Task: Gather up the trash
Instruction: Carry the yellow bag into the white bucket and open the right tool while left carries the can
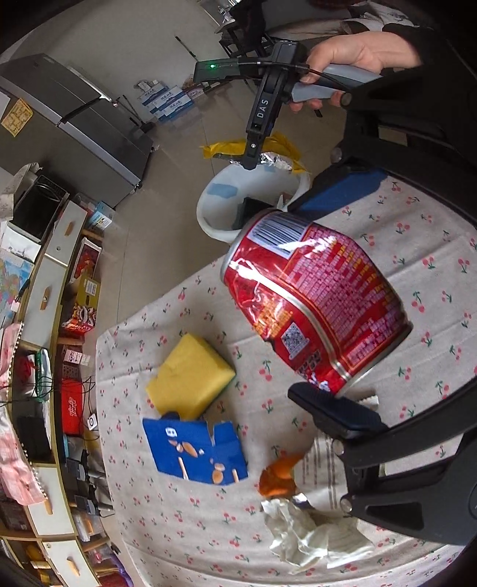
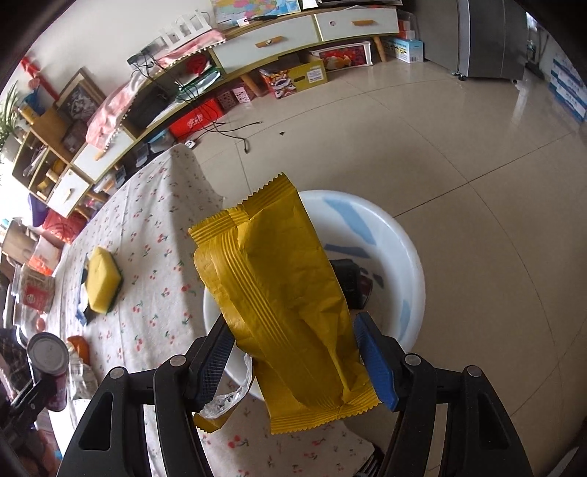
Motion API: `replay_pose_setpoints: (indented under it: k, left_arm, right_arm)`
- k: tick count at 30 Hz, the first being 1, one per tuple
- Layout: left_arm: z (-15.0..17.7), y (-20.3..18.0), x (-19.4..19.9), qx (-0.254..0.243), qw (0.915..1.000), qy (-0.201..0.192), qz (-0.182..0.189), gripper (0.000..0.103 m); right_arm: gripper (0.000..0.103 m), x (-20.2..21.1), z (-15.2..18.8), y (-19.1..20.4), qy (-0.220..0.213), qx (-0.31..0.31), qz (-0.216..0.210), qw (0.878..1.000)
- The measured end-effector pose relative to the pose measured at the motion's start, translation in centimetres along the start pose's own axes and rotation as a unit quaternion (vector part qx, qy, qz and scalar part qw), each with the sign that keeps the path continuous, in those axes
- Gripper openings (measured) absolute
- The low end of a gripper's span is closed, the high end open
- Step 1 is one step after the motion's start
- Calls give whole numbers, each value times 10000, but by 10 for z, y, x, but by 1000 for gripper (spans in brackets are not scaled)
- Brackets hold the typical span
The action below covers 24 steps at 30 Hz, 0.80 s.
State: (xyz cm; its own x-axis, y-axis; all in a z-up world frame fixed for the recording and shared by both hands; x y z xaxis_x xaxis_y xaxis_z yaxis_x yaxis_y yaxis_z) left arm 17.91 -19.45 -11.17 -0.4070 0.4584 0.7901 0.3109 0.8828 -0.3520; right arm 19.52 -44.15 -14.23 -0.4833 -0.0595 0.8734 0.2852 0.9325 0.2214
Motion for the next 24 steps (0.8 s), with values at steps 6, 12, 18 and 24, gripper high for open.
replay_pose_setpoints:
  k: [6,12,18,24]
  left_arm:
    - [-10,-25,-25,-217,9997,99,31,89]
    - [-13,-51,-46,-432,9988,223,54,89]
    - [-14,-82,-70,-709,9970,297,104,89]
    - [-16,-104,-90,-944,9948,357,153,89]
  right_arm:
    - [83,-4,-8,-8,-31,-163,21,9999]
    - [86,3,-10,-18,-109,-309,-28,9995]
    - [87,18,-8,-37,-235,-492,-11,9985]
    - [87,33,2,-65,-342,-633,183,9972]
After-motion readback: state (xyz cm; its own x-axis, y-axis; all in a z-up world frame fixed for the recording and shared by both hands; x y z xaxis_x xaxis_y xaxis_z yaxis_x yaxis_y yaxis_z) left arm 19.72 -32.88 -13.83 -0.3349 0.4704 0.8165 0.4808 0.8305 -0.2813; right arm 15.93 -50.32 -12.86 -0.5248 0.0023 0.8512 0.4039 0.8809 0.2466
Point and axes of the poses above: each gripper's, at about its wrist camera, not at the fingertips, and x roughly against the way its jaws point, y to its left, z to its underside, the point moved 10 cm from there along -x, roughly the way its jaws point, and after that the axes turned 1 degree about z, right-handed, at the moved point
